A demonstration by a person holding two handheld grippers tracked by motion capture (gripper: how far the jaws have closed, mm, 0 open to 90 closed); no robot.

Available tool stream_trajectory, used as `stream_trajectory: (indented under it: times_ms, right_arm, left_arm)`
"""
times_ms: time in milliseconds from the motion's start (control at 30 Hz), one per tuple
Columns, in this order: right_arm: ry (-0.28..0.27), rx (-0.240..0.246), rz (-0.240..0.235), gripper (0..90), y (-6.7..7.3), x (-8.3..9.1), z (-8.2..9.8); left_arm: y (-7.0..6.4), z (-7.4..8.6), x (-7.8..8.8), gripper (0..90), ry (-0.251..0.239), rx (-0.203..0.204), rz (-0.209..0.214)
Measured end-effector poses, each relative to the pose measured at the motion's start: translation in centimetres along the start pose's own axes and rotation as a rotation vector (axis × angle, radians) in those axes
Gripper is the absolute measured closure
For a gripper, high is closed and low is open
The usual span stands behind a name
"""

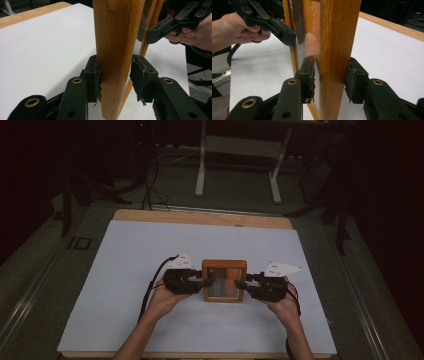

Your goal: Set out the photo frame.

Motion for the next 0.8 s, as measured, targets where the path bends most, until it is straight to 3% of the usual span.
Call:
stream_trajectory:
  times_ms: [800]
  right_arm:
    - [-0.001,-0.018,-0.018,61.8,0.8,-1.9,-1.0]
  left_arm:
    - [0.3,0.4,2.1,60.7,0.008,0.047,-0.037]
Point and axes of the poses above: each handheld gripper's, and its own axes: x roughly backward along the jaws, z roughly out of its underside, y roughly to its left, the point moved 1 cm from there along -x, roughly forward along the jaws, and after that the axes turned 2 degrees about x, right-handed, at the moved point
